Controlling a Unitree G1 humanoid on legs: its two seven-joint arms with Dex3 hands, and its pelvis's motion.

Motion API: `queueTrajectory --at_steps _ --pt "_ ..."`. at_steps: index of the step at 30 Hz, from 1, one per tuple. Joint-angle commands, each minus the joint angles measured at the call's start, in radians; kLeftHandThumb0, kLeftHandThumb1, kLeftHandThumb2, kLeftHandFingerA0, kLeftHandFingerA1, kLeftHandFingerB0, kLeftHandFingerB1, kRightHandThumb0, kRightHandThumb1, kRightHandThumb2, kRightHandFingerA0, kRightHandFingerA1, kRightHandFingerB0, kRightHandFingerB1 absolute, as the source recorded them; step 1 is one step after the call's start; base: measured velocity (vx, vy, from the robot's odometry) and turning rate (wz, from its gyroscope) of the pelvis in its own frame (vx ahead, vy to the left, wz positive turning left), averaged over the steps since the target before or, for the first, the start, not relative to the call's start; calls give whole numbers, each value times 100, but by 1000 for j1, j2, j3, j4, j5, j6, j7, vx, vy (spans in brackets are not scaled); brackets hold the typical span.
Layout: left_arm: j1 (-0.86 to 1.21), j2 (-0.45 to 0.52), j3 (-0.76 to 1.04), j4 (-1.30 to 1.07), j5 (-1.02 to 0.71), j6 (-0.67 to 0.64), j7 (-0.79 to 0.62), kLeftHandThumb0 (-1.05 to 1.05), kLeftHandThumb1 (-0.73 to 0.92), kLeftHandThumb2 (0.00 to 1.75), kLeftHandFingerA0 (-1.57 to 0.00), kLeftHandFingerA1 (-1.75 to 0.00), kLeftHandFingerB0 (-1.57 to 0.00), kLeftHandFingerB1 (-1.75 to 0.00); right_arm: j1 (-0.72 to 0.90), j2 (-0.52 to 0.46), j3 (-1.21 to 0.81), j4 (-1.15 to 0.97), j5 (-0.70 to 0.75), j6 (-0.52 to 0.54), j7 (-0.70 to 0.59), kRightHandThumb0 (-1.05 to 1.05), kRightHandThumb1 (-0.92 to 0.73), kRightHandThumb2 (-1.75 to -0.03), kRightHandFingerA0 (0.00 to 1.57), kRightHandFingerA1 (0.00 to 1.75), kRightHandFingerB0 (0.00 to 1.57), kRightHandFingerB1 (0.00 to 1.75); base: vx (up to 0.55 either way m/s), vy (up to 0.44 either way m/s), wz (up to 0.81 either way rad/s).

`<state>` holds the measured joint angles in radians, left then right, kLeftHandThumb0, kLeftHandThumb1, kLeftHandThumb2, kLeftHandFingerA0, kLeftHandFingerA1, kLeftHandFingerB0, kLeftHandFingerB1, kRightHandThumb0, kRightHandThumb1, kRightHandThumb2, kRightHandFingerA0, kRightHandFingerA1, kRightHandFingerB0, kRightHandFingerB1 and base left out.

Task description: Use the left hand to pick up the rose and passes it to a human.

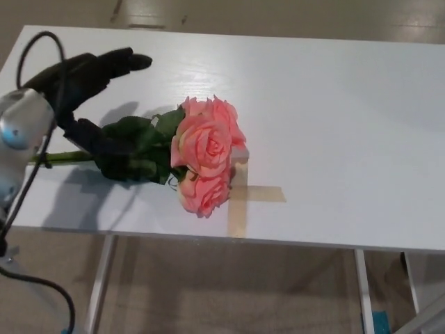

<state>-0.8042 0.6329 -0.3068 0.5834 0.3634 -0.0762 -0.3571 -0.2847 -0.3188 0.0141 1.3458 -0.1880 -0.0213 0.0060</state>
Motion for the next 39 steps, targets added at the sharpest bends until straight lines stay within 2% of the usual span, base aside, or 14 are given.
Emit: queueTrajectory --at_steps 1,9,23,28,29,30,39 --pt "-16 -25 -35 55 84 26 31 -50 34 74 0 -20 -7 -29 5 -1 -1 3 -7 6 9 -44 -60 -59 64 45 52 40 0 0 0" --pt "-70 -63 -53 137 113 23 42 -51 34 74 0 -20 -4 -28 1 1 -6 1 -2 5 11 -44 -60 -59 64 45 53 40 0 0 0" --pt "-154 -153 -100 298 174 23 115 -58 39 74 -7 -14 -8 -24 -2 6 -23 0 4 6 10 -44 -61 -59 64 44 53 40 0 0 0" --pt "-174 -175 -114 343 184 21 137 -60 41 74 -9 -16 -9 -23 -4 5 -37 -2 12 2 18 -44 -60 -59 64 44 53 40 0 0 0" --pt "-174 -178 -115 348 185 22 138 -57 39 73 -8 -22 -8 -27 -2 5 -38 -3 12 1 18 -43 -60 -58 64 45 53 40 0 0 0" --pt "-177 -181 -117 359 186 22 140 -61 41 75 -9 -17 -9 -23 -1 6 -39 -3 12 0 19 -44 -60 -59 64 44 53 40 0 0 0" --pt "-220 -222 -143 452 211 12 155 -60 40 77 -7 -22 -7 -25 -12 4 -40 -4 6 2 21 -43 -61 -58 63 44 59 42 0 0 0"
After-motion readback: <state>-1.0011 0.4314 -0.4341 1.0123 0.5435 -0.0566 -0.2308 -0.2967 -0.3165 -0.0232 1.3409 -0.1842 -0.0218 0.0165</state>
